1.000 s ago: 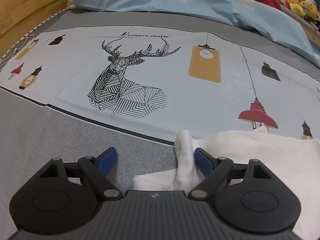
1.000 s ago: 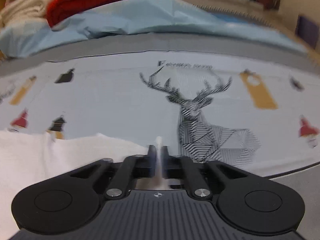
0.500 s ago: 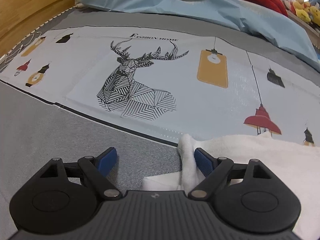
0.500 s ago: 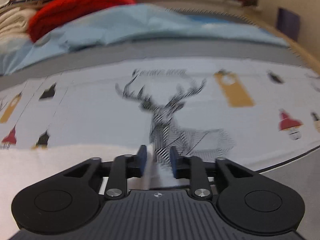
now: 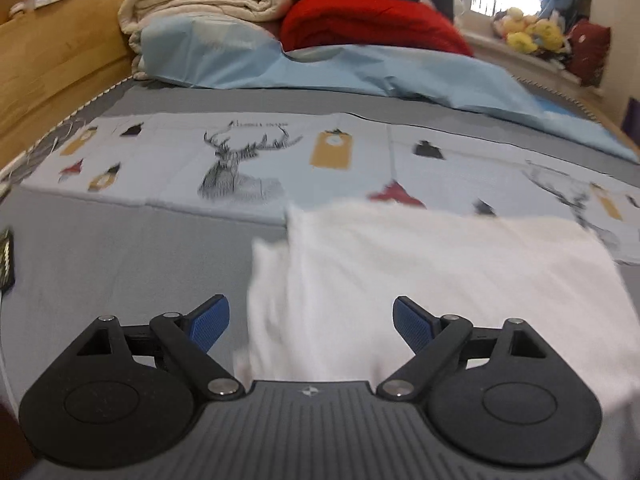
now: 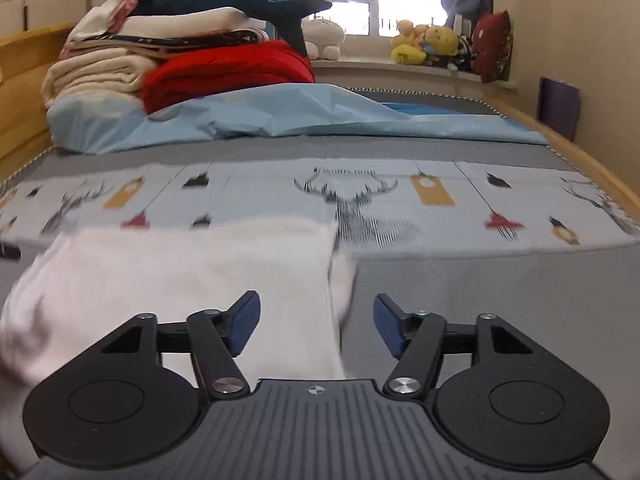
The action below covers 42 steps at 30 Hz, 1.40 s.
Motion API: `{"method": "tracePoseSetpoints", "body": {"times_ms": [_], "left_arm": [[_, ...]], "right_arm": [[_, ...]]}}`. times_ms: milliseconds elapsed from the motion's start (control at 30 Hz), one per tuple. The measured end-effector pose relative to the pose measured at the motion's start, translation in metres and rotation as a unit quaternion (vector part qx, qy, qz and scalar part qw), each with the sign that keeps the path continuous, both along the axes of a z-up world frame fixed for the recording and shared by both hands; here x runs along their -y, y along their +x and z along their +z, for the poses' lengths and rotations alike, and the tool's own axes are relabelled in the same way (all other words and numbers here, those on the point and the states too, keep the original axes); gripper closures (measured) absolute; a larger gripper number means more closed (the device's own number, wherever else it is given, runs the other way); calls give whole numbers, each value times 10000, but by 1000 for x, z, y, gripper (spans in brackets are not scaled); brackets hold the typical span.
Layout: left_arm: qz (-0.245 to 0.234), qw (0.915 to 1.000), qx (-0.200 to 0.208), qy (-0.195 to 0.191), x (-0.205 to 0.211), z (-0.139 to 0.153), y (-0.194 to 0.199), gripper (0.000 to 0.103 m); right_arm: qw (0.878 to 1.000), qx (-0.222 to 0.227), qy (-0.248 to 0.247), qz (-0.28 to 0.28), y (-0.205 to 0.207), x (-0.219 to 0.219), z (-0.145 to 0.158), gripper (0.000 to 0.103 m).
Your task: Fold small clothes
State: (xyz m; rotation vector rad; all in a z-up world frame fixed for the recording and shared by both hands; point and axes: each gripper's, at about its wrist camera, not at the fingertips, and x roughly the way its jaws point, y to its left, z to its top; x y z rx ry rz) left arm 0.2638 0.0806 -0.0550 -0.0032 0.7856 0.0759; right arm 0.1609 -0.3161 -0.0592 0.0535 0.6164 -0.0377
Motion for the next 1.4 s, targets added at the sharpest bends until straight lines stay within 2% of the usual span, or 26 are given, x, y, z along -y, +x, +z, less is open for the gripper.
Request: {"method": "tracePoseSetpoints", "body": {"times_ms": [133,200,333,433,500,633,833,1067,1267,1400], "left_arm": [[-42,9975,-397,-591,-1,-12,-66,11],[81,9960,-521,-724,-5,-20,-92,11],[402,9971,-434,-476,-11,-29,-126,11],[450,9956,-384,-723,-19,-30,-138,11],[452,9957,-301,-755,-22,-29,-142,11],[462,9975,-183,-494,-21,-31,-143,11],[512,9964,-270,-617,-27,-36,-134,11],[470,9971,-293,-513,-24,-38,-128,11],[440,9976,-302,-432,-23,-39,-125,11],[436,9973,-377,-454,-26,-39,-122,11]], "right_arm": [[9991,-283,265,190,-45,-15,-13,36],[9986,-44,361,387,-65,-27,-13,36],[9957,413,-74,823,-97,-53,-15,36],[9931,677,-154,950,-111,-63,-15,36],[9917,754,-165,1031,-114,-66,-16,36],[9925,664,-197,1009,-112,-69,-18,36],[9951,519,-131,835,-107,-66,-25,36],[9963,364,-75,772,-98,-64,-32,36],[9977,168,325,578,-87,-55,-35,36],[9962,14,782,373,-80,-45,-38,36]]}}
